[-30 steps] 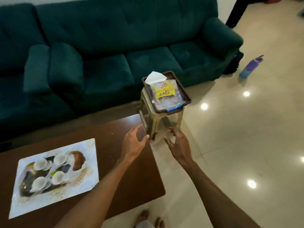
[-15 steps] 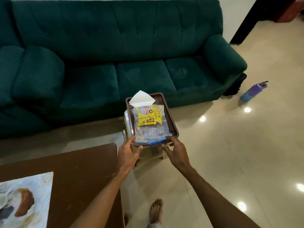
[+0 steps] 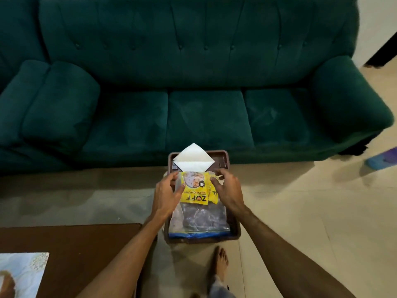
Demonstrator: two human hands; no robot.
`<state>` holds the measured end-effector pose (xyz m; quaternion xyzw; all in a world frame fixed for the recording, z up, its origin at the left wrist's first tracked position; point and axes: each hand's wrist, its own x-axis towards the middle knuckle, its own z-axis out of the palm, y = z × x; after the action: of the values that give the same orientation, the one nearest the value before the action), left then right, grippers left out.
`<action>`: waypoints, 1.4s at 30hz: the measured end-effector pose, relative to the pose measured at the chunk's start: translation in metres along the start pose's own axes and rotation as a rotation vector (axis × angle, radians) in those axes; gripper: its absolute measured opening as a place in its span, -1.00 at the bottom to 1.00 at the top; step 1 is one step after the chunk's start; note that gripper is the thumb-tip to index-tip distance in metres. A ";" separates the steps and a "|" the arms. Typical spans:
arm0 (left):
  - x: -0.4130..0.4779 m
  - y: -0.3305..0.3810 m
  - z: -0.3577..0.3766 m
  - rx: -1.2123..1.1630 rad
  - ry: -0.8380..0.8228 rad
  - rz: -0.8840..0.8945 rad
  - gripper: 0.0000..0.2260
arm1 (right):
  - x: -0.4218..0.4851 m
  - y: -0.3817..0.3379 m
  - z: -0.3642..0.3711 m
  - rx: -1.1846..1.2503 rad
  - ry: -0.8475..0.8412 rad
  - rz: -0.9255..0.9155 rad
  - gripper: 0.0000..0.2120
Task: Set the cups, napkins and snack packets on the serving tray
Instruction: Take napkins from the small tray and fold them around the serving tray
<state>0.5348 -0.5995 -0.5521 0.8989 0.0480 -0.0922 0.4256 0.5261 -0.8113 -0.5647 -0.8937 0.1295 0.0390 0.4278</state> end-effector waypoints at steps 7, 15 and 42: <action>0.096 -0.036 0.049 -0.036 0.036 -0.071 -0.54 | 0.114 0.031 0.050 -0.040 -0.107 -0.007 -0.67; 0.173 -0.071 0.104 -0.019 0.076 -0.077 -0.63 | 0.197 0.064 0.098 -0.206 -0.119 -0.080 -0.59; 0.221 -0.086 0.112 -0.005 0.114 -0.055 -0.75 | 0.226 0.074 0.129 -0.067 -0.109 -0.158 -0.74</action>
<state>0.7227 -0.6299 -0.7329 0.8999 0.0970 -0.0524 0.4219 0.7296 -0.8001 -0.7429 -0.9115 0.0337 0.0578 0.4059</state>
